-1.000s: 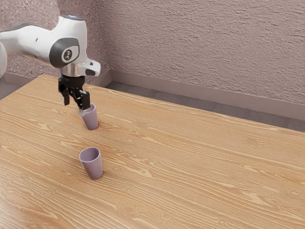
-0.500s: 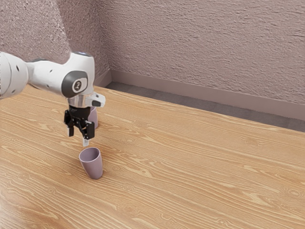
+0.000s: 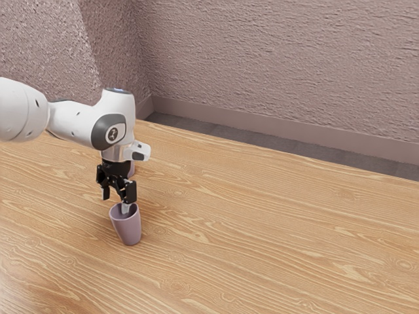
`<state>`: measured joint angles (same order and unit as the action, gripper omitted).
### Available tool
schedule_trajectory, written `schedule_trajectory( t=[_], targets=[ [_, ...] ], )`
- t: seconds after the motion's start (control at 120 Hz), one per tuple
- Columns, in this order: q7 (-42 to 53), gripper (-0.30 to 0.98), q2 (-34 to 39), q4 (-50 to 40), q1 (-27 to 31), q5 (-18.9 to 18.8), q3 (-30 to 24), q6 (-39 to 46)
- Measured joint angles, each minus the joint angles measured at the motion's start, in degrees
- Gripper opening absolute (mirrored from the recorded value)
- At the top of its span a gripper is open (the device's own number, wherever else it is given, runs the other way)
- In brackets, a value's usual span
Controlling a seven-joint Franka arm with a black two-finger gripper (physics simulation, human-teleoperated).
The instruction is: Place the right cup onto the left cup
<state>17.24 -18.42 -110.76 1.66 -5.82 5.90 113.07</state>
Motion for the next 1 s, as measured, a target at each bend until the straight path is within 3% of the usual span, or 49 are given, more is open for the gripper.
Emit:
schedule_trajectory(
  t=[0.125,0.317,0.458,0.675,1.0],
  targets=[
    [0.2,0.68,-0.6,0.0,0.0,0.0,0.0,1.3],
    [0.4,0.24,-0.6,0.0,-0.1,0.1,0.0,2.7],
    [0.6,0.05,-0.2,0.1,-0.5,0.0,-0.1,3.0],
    [0.6,-0.05,1.2,0.1,-1.5,0.0,-0.4,3.2],
    [0.5,-0.09,1.5,0.1,-1.7,0.5,-0.9,3.8]
  ],
)
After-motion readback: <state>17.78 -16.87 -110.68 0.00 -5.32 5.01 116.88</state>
